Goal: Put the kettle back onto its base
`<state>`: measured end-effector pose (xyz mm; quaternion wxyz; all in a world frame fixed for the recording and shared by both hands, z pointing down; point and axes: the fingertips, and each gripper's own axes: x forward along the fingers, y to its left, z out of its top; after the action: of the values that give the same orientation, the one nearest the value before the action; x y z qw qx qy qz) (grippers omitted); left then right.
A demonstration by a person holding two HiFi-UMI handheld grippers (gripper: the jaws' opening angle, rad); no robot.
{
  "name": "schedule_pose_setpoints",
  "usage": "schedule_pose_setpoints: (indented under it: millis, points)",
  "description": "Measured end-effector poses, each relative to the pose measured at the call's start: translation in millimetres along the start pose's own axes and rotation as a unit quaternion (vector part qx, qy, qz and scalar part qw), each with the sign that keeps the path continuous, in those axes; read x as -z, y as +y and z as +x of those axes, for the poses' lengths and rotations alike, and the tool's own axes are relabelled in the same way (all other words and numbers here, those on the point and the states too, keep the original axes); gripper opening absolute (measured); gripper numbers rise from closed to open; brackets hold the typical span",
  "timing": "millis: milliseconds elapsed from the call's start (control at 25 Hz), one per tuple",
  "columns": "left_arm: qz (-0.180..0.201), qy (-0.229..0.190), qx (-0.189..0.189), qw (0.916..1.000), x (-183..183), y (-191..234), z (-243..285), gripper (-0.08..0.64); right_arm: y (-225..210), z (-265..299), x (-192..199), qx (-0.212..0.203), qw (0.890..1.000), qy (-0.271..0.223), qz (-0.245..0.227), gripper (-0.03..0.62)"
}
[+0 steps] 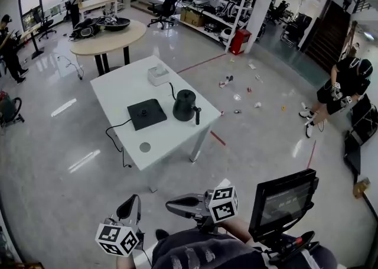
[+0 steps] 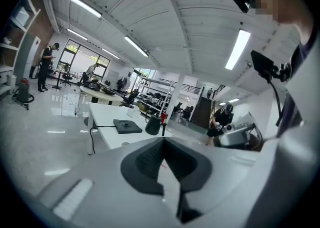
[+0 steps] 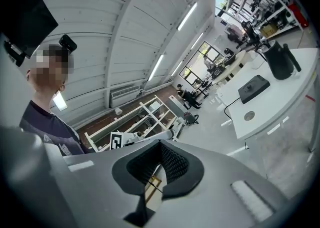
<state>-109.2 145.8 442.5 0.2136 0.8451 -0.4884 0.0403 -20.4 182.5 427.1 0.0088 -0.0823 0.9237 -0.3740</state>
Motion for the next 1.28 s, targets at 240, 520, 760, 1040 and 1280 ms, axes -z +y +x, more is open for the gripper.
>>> schedule_pose_setpoints:
  millis: [240,520,760,1040,1280]
  points:
    - [0.001,0.0,0.038,0.9993,-5.3,29.0,1.3,0.0,-2.4,34.5,-3.5,0.029,1.0,-0.003,-0.008,0.002]
    - [0.004,0.014,0.078,0.9968,-3.5,40.4,10.0,0.0,-4.4,42.7,-5.0,0.068,0.997,-0.018,-0.002,0.002]
    - [-0.003,0.027,0.094,0.9952,2.4,44.1,18.3,0.0,-13.4,53.3,5.3,0.085,0.996,-0.002,0.011,0.002]
    - [0.005,0.022,0.055,0.9982,-11.0,39.7,37.2,0.0,-41.8,62.8,-16.1,0.034,0.999,0.011,0.022,0.002]
    - [0.02,0.031,0.01,0.9993,-37.3,46.3,64.4,0.0,-61.8,63.4,-47.2,-0.016,1.0,0.022,0.009,0.002]
